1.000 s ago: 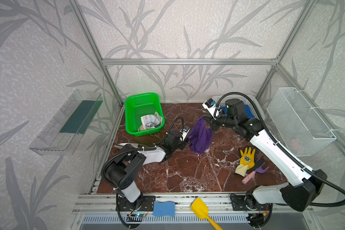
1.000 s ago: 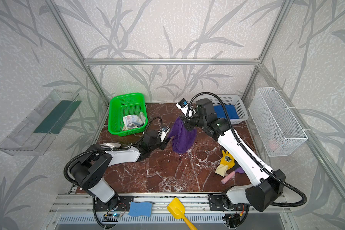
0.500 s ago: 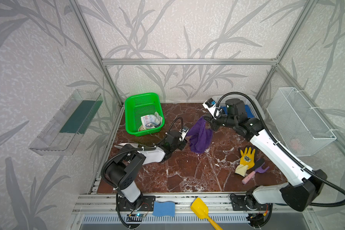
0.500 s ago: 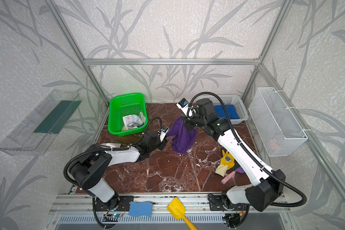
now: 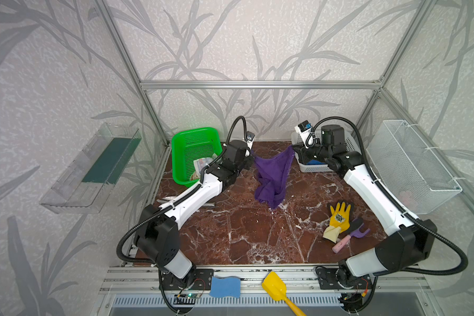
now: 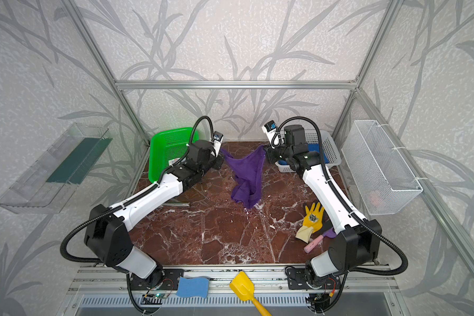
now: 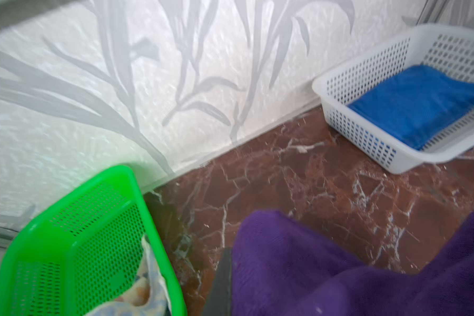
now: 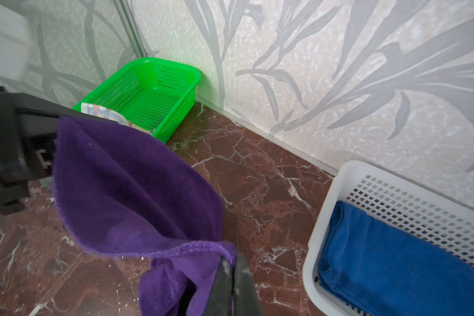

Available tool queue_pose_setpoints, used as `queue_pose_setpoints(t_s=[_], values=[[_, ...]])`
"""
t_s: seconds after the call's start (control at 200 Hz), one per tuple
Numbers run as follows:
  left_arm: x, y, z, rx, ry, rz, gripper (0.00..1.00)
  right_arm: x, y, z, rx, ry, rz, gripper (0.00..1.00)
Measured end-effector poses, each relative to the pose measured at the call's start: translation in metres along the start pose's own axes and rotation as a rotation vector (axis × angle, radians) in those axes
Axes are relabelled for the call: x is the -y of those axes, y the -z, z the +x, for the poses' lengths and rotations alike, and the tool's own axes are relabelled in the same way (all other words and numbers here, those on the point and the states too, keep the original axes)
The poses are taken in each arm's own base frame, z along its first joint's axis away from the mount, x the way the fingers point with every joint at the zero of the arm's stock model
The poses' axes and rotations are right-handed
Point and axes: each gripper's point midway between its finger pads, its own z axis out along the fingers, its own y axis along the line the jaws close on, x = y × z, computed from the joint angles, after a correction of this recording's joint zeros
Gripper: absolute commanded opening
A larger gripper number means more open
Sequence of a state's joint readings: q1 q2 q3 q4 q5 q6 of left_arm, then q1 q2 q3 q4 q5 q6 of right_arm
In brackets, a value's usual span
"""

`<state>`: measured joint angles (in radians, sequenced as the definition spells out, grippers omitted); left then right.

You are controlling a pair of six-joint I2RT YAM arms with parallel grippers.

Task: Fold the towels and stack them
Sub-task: 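Lift the purple towel high with both grippers, stretching it between them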

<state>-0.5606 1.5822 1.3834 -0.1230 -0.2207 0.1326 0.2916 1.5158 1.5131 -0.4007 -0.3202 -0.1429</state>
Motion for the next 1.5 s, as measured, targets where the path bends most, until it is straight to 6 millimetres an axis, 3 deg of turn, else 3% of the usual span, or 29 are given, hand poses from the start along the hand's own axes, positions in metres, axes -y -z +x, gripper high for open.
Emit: queue_pose_setpoints(t_s=[0.22,0.365,0.455,0.585,0.735,0.965,1.145,1.309,1.499], values=[[-0.029,0.029,-0.048,0.007,-0.029,-0.085,0.0,0.02,0.017,-0.049,0.134,-0.03,0.015,0.0],[-0.043,0.051,-0.075,0.033,-0.041,-0.11,0.0,0.015,0.038,-0.085,0.232,-0.001,-0.009,0.0],[-0.048,0.069,-0.087,0.051,-0.04,-0.107,0.0,0.007,0.05,-0.094,0.265,0.017,-0.033,0.0],[-0.056,0.105,-0.102,0.098,-0.03,-0.086,0.0,-0.012,0.078,-0.107,0.317,0.063,-0.083,0.0],[-0.061,0.165,-0.124,0.213,0.003,-0.021,0.0,-0.045,0.13,-0.117,0.403,0.138,-0.156,0.0],[-0.055,0.264,-0.148,0.418,0.048,0.161,0.0,-0.103,0.215,-0.131,0.571,0.262,-0.299,0.0],[-0.042,0.317,-0.153,0.521,0.077,0.323,0.0,-0.133,0.261,-0.135,0.659,0.309,-0.391,0.0],[-0.034,0.338,-0.148,0.546,0.093,0.406,0.0,-0.152,0.293,-0.133,0.711,0.333,-0.436,0.0],[-0.031,0.321,-0.138,0.501,0.109,0.393,0.0,-0.15,0.296,-0.13,0.715,0.334,-0.404,0.0]])
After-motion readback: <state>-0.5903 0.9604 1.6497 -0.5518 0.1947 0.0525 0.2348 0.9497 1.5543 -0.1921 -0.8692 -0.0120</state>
